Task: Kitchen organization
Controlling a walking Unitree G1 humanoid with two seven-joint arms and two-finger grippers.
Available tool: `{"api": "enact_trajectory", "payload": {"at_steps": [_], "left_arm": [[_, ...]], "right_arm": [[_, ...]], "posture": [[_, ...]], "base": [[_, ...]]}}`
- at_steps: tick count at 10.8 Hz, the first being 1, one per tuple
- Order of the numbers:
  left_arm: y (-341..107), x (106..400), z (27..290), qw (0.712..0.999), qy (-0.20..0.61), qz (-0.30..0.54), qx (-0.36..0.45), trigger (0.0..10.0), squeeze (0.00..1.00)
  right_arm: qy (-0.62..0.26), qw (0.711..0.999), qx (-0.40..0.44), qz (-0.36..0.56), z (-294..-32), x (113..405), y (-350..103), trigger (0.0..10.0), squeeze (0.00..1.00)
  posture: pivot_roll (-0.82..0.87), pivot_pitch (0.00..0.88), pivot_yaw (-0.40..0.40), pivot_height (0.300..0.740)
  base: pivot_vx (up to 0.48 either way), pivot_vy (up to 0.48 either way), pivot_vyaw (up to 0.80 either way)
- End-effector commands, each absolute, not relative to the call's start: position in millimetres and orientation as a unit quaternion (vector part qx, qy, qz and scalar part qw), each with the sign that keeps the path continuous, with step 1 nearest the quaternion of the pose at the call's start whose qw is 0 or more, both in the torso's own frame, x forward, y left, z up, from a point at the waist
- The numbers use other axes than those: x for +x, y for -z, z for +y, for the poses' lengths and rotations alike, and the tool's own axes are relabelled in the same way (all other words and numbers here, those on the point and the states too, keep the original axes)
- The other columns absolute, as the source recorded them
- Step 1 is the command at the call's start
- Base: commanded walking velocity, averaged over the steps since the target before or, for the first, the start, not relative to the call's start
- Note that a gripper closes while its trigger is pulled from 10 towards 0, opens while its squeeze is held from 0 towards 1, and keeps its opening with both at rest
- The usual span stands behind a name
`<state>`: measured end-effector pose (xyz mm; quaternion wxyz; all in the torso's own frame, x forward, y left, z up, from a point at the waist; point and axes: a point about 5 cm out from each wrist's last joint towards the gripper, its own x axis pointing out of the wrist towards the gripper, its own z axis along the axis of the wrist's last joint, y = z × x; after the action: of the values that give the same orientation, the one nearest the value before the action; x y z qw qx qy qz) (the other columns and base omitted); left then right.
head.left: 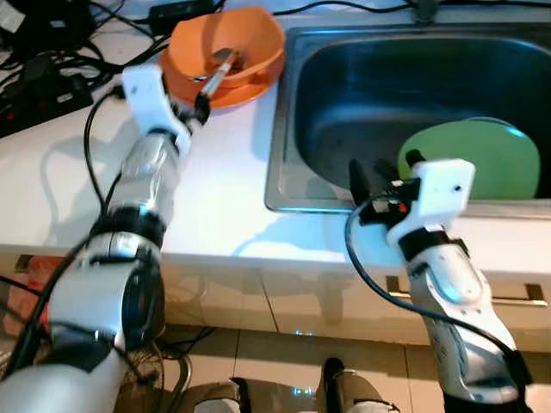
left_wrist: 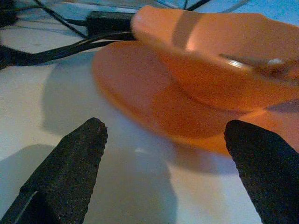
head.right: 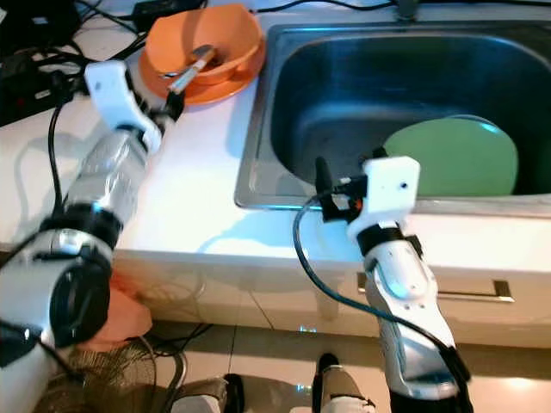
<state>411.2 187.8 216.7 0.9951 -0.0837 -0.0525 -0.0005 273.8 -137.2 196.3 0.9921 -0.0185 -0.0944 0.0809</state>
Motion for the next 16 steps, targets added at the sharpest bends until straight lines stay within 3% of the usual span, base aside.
{"api": "enact_trajectory", "payload": {"at_steps": [1, 5, 6, 8, 12, 16], "left_arm": [[-218, 408, 200, 0.994, -0.017, -0.067, -0.08, 10.0, 0.0], [-219, 378, 207, 0.988, -0.036, -0.146, -0.043, 10.0, 0.0], [-237, 359, 192, 0.976, -0.017, -0.215, -0.003, 10.0, 0.0], [-250, 344, 158, 0.966, 0.04, -0.255, 0.015, 10.0, 0.0], [-245, 336, 143, 0.97, 0.063, -0.235, 0.008, 10.0, 0.0], [-261, 331, 147, 0.966, 0.051, -0.254, 0.024, 10.0, 0.0]], "right_arm": [[-0.067, 0.996, -0.023, -0.047, -143, 280, -178, 10.0, 0.0], [-0.08, 0.994, -0.026, -0.07, -141, 298, -184, 10.0, 0.0], [-0.08, 0.993, -0.025, -0.08, -140, 302, -185, 10.0, 0.0], [-0.073, 0.991, -0.033, -0.106, -139, 307, -191, 10.0, 0.0], [-0.056, 0.99, -0.033, -0.124, -145, 315, -194, 10.0, 0.0], [-0.051, 0.985, -0.051, -0.158, -144, 318, -206, 10.0, 0.0]], "posture": [[-0.01, 0.191, 0.106, 0.74], [0.05, 0.088, 0.092, 0.74], [0.06, 0.066, 0.089, 0.74], [0.07, 0.04, 0.093, 0.74], [0.07, 0.006, 0.094, 0.74], [0.07, 0.0, 0.099, 0.74]], "base": [[0.0, 0.0, 0.0], [0.0, 0.0, 0.0], [0.0, 0.0, 0.0], [0.0, 0.0, 0.0], [0.0, 0.0, -0.72], [0.0, 0.0, 0.0]]}}
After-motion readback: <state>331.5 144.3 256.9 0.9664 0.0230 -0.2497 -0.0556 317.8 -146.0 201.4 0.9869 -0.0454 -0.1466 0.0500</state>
